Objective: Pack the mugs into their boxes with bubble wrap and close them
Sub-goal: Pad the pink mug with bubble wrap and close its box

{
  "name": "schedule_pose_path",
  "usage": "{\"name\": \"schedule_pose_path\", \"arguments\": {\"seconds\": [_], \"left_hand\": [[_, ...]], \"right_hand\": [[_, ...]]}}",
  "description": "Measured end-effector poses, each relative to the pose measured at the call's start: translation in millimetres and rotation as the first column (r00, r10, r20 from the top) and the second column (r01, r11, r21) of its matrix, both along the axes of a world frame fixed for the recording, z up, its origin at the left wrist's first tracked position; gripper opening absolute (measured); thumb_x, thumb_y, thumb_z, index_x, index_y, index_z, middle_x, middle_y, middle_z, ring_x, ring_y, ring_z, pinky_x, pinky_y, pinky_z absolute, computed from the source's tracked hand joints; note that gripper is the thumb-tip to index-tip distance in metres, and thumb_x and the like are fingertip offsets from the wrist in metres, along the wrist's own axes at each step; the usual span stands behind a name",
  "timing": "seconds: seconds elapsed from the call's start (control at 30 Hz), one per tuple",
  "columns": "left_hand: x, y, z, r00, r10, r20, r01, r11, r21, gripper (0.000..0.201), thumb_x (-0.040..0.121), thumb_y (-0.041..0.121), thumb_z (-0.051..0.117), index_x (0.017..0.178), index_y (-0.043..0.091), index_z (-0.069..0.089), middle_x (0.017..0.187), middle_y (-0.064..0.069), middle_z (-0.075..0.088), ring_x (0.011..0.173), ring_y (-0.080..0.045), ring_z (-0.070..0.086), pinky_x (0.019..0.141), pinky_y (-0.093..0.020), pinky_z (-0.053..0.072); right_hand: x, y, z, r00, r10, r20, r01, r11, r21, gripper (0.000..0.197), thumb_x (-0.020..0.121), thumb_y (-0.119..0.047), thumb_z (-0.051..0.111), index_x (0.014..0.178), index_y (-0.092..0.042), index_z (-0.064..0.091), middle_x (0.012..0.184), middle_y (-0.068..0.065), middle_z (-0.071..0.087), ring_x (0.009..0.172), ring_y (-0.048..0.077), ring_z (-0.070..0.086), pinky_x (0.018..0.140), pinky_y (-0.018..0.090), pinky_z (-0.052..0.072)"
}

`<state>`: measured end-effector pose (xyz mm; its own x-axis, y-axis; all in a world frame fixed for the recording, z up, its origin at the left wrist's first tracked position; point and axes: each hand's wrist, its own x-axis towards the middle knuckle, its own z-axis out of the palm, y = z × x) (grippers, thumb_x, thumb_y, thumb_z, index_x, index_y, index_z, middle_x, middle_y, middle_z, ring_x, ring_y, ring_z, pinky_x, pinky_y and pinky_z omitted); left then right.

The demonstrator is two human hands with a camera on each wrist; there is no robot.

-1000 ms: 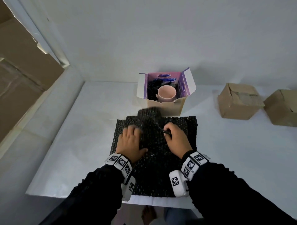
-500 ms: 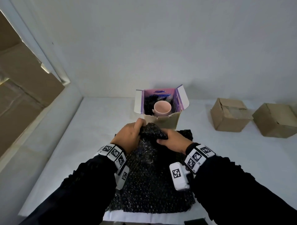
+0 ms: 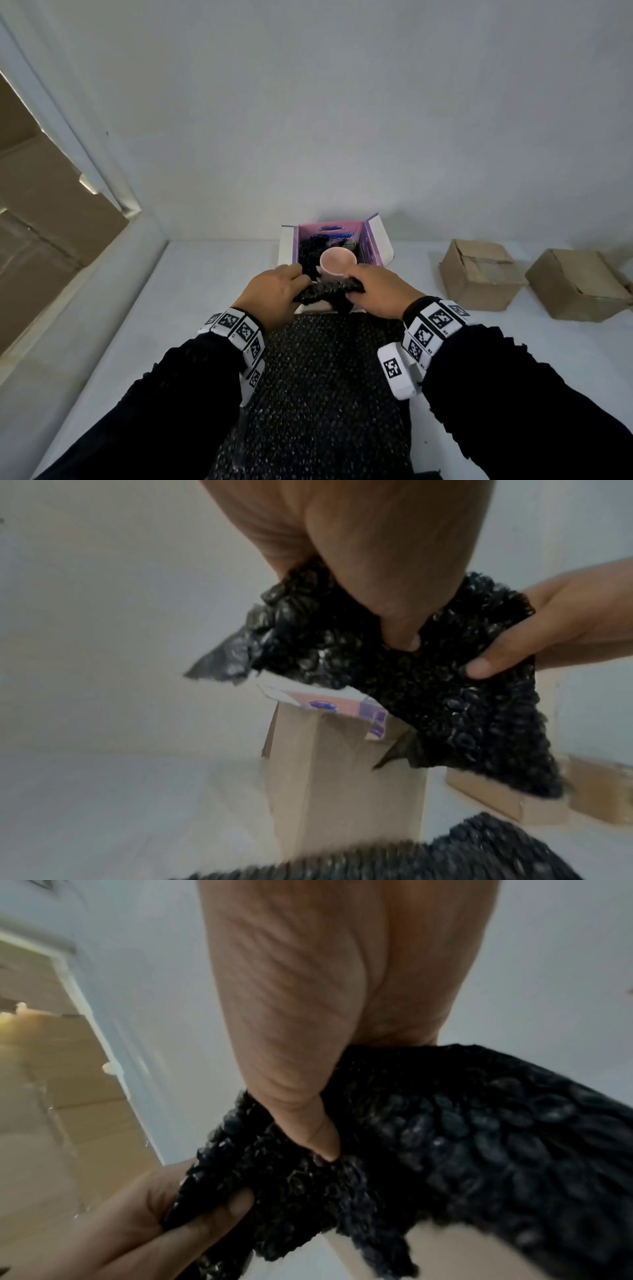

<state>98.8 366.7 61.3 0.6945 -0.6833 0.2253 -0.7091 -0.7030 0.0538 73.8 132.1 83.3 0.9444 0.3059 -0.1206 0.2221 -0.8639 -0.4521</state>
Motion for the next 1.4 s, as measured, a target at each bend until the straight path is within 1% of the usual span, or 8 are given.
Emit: {"name": "schedule_pose_path", "arguments": {"seconds": [0.17, 0.33, 0.47, 0.67, 0.87, 1.03, 1.2, 1.4], "left_hand": [[23.2, -17.4, 13.7, 0.988, 0.136, -0.069, -0.132, 0.99, 0.054, 0.034, 0.08, 0.014, 0.044, 0.114, 0.014, 0.045, 0.075, -0.004, 0.066, 0.069, -0.031, 0.06, 0.084, -0.036, 0.039], [43.0, -27.2, 17.3, 0.987, 0.084, -0.137, -0.119, 0.955, -0.272, 0.052, 0.092, 0.055, 0.023, 0.12, 0.019, 0.048, 0.099, 0.004, 0.063, 0.093, -0.017, 0.055, 0.082, -0.038, 0.034], [70.9, -40.8, 22.9, 0.98, 0.186, -0.072, -0.2, 0.913, -0.355, 0.043, 0.087, 0.038, 0.029, 0.115, 0.024, 0.058, 0.103, 0.012, 0.058, 0.097, -0.019, 0.041, 0.082, -0.038, 0.029], [114.1, -59.2, 18.5, 0.943, 0.259, -0.207, -0.332, 0.732, -0.595, 0.024, 0.074, 0.003, 0.061, 0.093, 0.016, 0.067, 0.102, 0.0, 0.051, 0.07, -0.01, 0.053, 0.072, -0.029, 0.05], [128.8, -77.1, -2.5, 0.927, 0.247, -0.281, -0.367, 0.743, -0.56, 0.027, 0.065, -0.005, 0.054, 0.088, 0.009, 0.061, 0.09, -0.007, 0.055, 0.072, -0.026, 0.057, 0.066, -0.04, 0.051], [137.4, -82.0, -24.6, 0.872, 0.355, -0.337, -0.456, 0.838, -0.298, 0.024, 0.078, 0.002, 0.053, 0.101, 0.007, 0.054, 0.095, -0.013, 0.059, 0.081, -0.035, 0.057, 0.063, -0.033, 0.038], [143.3, -84.7, -33.3, 0.875, 0.423, -0.236, -0.441, 0.897, -0.03, 0.023, 0.091, 0.012, 0.044, 0.113, 0.015, 0.04, 0.086, -0.006, 0.062, 0.065, -0.03, 0.05, 0.056, -0.035, 0.037], [158.9, -86.1, -42.6, 0.881, 0.394, -0.261, -0.409, 0.913, 0.0, 0.03, 0.088, 0.016, 0.049, 0.116, 0.015, 0.058, 0.114, -0.006, 0.062, 0.103, -0.028, 0.057, 0.077, -0.038, 0.048]], "right_hand": [[17.7, -13.0, 12.9, 0.996, -0.068, -0.049, 0.072, 0.994, 0.083, 0.026, 0.098, -0.018, 0.048, 0.122, -0.02, 0.041, 0.115, 0.009, 0.063, 0.098, 0.029, 0.059, 0.081, 0.037, 0.042], [48.5, -18.2, 25.7, 0.979, -0.186, -0.086, 0.202, 0.951, 0.233, 0.034, 0.074, -0.057, 0.043, 0.103, -0.04, 0.051, 0.108, -0.003, 0.058, 0.108, 0.022, 0.051, 0.099, 0.049, 0.035], [77.2, -28.3, 27.8, 0.964, -0.26, -0.046, 0.262, 0.922, 0.284, 0.058, 0.075, -0.033, 0.028, 0.128, -0.043, 0.05, 0.111, 0.0, 0.047, 0.113, 0.023, 0.036, 0.101, 0.044, 0.028], [109.7, -24.5, 12.2, 0.875, -0.444, 0.191, 0.267, 0.774, 0.574, 0.048, 0.075, 0.011, 0.046, 0.103, -0.028, 0.042, 0.102, 0.005, 0.056, 0.093, 0.024, 0.054, 0.066, 0.012, 0.04], [123.8, -15.8, -18.7, 0.742, -0.372, 0.558, 0.293, 0.928, 0.229, 0.025, 0.071, 0.001, 0.061, 0.084, -0.017, 0.051, 0.087, 0.001, 0.049, 0.081, 0.022, 0.042, 0.055, 0.032, 0.038], [135.3, -8.5, -38.2, 0.885, -0.242, 0.397, 0.291, 0.954, -0.069, 0.019, 0.079, -0.002, 0.054, 0.086, -0.016, 0.044, 0.093, 0.008, 0.048, 0.063, 0.025, 0.039, 0.05, 0.03, 0.028], [145.9, -3.5, -47.2, 0.936, -0.181, 0.302, 0.274, 0.914, -0.301, 0.021, 0.091, -0.009, 0.045, 0.111, -0.01, 0.051, 0.113, 0.013, 0.053, 0.097, 0.032, 0.056, 0.063, 0.035, 0.038], [147.7, -4.6, -72.6, 0.938, -0.082, 0.338, 0.233, 0.869, -0.435, 0.055, 0.076, -0.05, 0.053, 0.116, -0.012, 0.05, 0.085, 0.011, 0.069, 0.102, 0.032, 0.051, 0.083, 0.044, 0.031]]}}
